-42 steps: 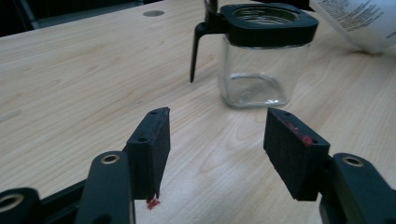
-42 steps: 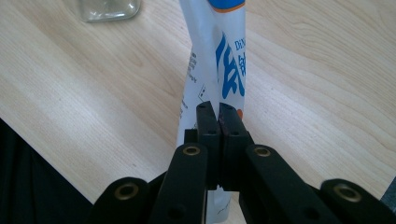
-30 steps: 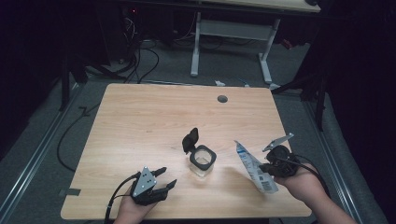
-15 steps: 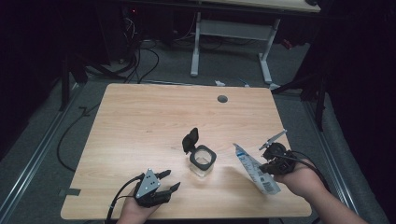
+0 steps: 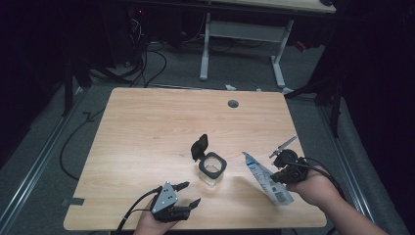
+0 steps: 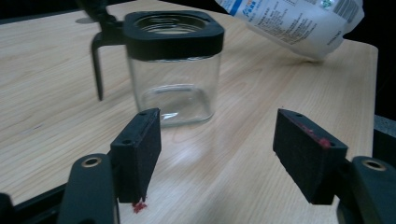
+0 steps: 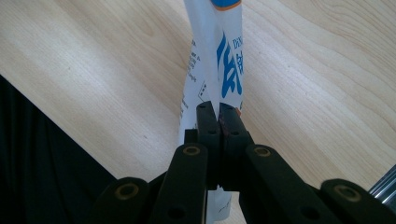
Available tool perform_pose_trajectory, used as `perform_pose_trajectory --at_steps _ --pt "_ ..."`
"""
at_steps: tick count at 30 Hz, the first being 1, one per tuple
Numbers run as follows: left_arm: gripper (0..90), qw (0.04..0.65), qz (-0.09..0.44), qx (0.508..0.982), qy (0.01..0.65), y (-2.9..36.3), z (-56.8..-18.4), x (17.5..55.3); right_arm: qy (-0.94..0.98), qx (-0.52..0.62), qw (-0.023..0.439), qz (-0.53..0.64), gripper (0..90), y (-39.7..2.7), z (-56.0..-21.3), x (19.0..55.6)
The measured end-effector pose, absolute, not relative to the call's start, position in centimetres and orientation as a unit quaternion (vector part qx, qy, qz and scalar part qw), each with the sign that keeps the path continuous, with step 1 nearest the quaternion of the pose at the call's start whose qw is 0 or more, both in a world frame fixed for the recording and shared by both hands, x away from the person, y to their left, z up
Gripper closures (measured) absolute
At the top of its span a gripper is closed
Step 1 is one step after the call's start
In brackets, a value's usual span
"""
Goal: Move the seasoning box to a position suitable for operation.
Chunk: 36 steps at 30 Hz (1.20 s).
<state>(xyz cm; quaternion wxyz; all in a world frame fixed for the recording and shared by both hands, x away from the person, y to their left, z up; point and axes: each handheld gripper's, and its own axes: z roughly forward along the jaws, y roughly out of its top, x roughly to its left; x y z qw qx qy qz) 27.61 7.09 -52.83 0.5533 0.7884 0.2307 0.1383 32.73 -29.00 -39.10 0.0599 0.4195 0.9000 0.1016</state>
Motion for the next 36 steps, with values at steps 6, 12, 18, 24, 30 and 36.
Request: perform_pose_trajectory --at_steps 6,12,18,24,30,36 --pt "28.5 0.559 0.137 0.789 0.217 5.4 -52.5 27.4 0.901 0.415 0.060 0.112 89.8 -28.7 -38.3 32.4" --pt "29.8 0.562 0.108 0.794 0.208 3.4 -52.5 27.5 0.903 0.408 0.063 0.116 89.9 -28.1 -37.3 32.1" --pt "26.9 0.566 0.086 0.798 0.188 0.6 -52.4 27.4 0.905 0.402 0.061 0.127 89.9 -26.9 -36.3 31.6" --pt "23.2 0.566 0.076 0.804 0.166 -1.8 -52.6 27.3 0.908 0.392 0.055 0.134 89.9 -25.5 -36.0 31.5" --pt "20.6 0.561 0.072 0.810 0.157 -3.7 -52.8 27.4 0.913 0.378 0.058 0.138 89.9 -24.1 -35.5 31.7" --pt "20.4 0.560 0.077 0.809 0.164 -4.8 -52.7 27.8 0.914 0.376 0.052 0.142 89.9 -23.2 -35.1 31.8"
